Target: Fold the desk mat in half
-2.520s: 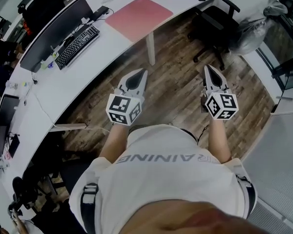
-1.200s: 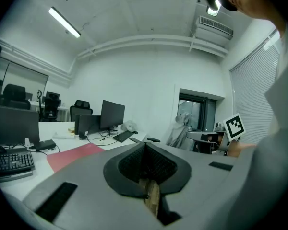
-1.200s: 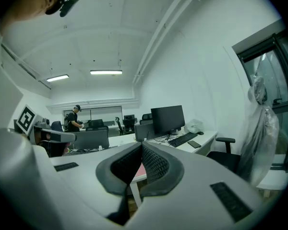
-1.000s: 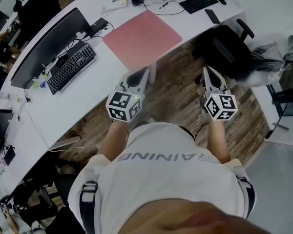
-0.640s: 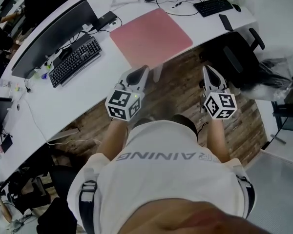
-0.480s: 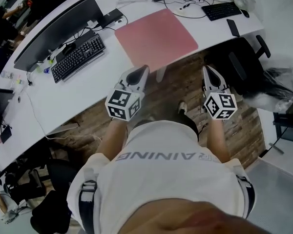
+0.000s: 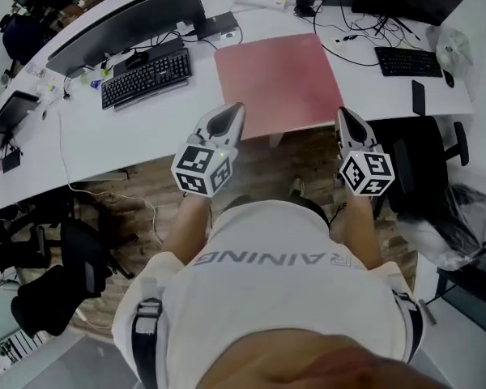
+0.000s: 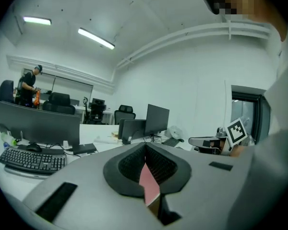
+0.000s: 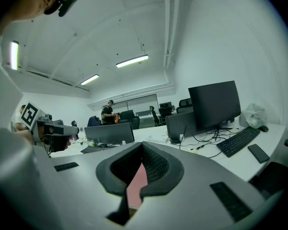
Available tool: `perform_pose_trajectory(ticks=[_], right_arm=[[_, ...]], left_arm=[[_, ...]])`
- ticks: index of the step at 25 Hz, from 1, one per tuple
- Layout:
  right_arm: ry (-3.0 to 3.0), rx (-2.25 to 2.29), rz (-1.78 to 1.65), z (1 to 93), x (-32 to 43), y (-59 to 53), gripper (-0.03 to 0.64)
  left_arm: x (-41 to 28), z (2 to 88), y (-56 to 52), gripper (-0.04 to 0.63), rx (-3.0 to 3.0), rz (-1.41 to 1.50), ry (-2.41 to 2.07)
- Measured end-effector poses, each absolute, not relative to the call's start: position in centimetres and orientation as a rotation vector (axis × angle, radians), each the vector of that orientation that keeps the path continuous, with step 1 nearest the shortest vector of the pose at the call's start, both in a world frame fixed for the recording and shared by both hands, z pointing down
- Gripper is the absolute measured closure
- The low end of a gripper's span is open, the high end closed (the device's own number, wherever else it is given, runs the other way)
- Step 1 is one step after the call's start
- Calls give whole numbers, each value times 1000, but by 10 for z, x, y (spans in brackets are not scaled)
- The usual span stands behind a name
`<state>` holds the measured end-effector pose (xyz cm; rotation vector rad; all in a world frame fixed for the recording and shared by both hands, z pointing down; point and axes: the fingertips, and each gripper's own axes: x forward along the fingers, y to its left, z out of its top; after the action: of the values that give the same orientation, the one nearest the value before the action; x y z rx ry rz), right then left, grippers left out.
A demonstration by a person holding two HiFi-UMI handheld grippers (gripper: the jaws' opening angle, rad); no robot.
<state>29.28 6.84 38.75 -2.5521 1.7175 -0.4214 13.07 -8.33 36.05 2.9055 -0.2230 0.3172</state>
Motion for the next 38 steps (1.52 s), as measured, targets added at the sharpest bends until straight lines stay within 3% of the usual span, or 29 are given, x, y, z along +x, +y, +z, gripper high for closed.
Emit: perform_pose_trajectory(ticks=[6,13,19,22,25,38], right_arm=[[1932,-2418,-475,399,335,37,594],[2291,-2265,-533,434,322,-14,592],[2643,-2133,-612,477,249,-59,589],[2864,-2028,-660,507,200,-73,503],[3070,-2027,-648,548,163,-82,472],[3564,-2115,-565,679,81,-106,459]], left_arm=[[141,365,-85,568,2856,324,-487],[109,390,-81,568,2705,337,-772],[52,418,-85,568,2579,358,-910],[26,428,-93,568,2543,346,-965],[3,447,-98,568,2505,368,-991],[-108,497,-114,568,2340,389,-1101]])
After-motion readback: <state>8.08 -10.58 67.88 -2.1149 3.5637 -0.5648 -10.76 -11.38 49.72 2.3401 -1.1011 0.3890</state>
